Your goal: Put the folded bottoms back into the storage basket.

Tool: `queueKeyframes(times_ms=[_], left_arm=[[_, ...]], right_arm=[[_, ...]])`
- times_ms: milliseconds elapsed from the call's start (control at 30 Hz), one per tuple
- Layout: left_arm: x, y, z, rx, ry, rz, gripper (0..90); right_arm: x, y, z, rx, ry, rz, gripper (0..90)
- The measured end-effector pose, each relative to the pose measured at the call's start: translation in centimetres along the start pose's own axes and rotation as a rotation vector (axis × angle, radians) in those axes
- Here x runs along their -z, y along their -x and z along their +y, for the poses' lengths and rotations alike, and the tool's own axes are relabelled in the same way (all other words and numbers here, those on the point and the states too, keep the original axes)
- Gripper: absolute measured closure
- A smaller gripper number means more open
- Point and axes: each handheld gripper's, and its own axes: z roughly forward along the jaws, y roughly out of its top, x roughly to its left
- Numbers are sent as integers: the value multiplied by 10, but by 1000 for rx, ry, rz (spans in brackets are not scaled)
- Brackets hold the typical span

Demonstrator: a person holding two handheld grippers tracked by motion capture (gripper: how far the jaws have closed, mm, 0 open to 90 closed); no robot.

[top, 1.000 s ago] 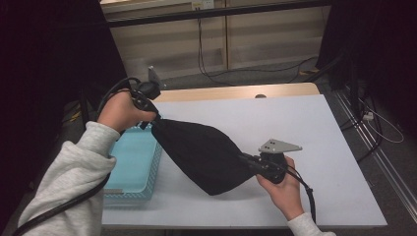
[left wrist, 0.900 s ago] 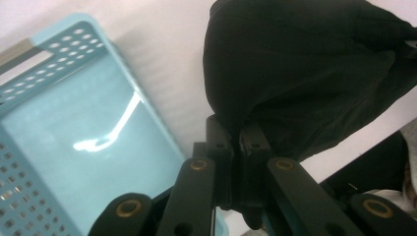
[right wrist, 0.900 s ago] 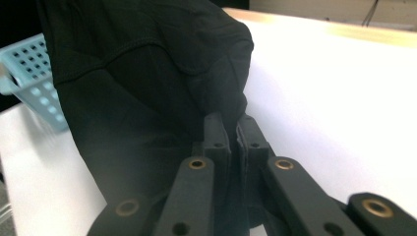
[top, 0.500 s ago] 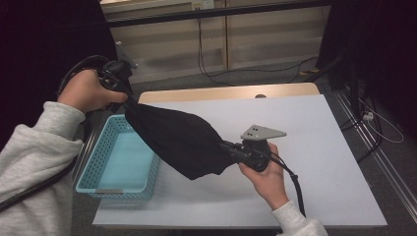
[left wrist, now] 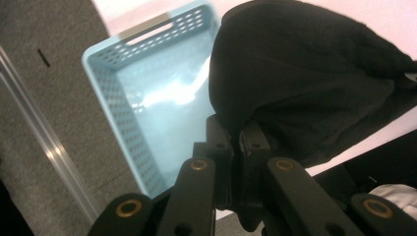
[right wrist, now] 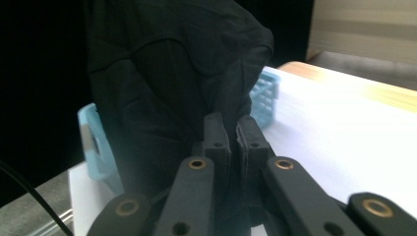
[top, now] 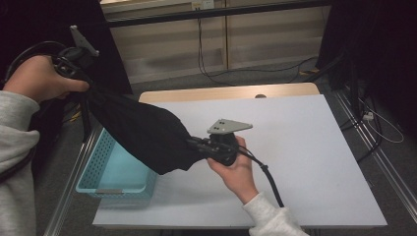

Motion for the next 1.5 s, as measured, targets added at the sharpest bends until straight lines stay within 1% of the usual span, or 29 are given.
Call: queueKeyframes(times_ms=[67,233,300,333,367,400,433,467,500,533,567,633,667,733,767,800,833,900,1000,1067,1133,1167,1233,1267,1333,1367,1400,1433,1500], left_arm=[[3,-9,-3,11,-7,10,862],[6,-35,-3,51,-13,32,862],[0,-48,3,75,-11,55,862],[-8,-54,7,66,7,67,858],[-19,-59,10,56,46,81,836],[-33,-64,11,58,85,101,736],[-47,-67,12,30,114,111,575],[-60,-69,13,9,145,121,418],[-71,-69,14,-7,145,141,337],[-83,-67,13,-16,133,151,338],[-93,-65,12,-22,114,131,332],[-113,-59,10,-30,104,77,300],[-120,-55,8,-33,100,68,292],[-131,-49,4,-62,94,65,270],[-135,-45,1,-57,111,53,259],[-140,-43,-1,-63,122,45,259],[-143,-40,-4,-73,115,34,254],[-153,-36,-9,-83,118,30,247],[-169,-34,-20,-63,129,15,234],[-181,-33,-29,-55,148,14,268],[-196,-34,-40,-39,142,-7,325],[-205,-34,-45,-26,134,-6,354],[-223,-33,-55,-29,77,0,388],[-231,-34,-59,-15,61,-4,396],[-246,-34,-67,-17,29,-23,475],[-252,-35,-71,-5,32,-28,504],[-257,-36,-75,-11,23,-34,521],[-262,-36,-79,1,13,-35,587],[-270,-37,-85,18,13,-34,606]], right_arm=[[-10,-9,1,5,-4,11,856],[-37,-25,1,-16,-3,47,855],[-49,-36,2,23,12,38,852],[-55,-42,3,65,30,24,846],[-62,-49,2,121,37,5,820],[-67,-53,1,167,32,-20,715],[-69,-54,1,147,44,-28,561],[-67,-52,-1,111,43,-6,458],[-63,-50,-2,125,29,-17,405],[-56,-48,-5,161,26,-62,343],[-48,-43,-8,175,31,-70,306],[-32,-30,-17,177,14,-91,273],[-24,-23,-22,185,-9,-94,246],[-10,-10,-33,206,-50,-129,234],[-2,-3,-38,202,-71,-137,217],[5,5,-43,202,-71,-149,220],[12,12,-48,194,-74,-165,221],[25,25,-58,156,-82,-178,217],[41,36,-71,136,-91,-203,216],[50,40,-79,123,-93,-217,215],[57,43,-85,121,-97,-226,212],[61,44,-89,121,-99,-234,212],[67,47,-95,116,-103,-243,210],[70,48,-98,114,-109,-251,207],[76,52,-104,110,-118,-261,201],[78,53,-107,107,-121,-264,199],[80,56,-110,108,-127,-270,199],[82,58,-113,103,-135,-277,197],[85,62,-117,96,-146,-286,195]])
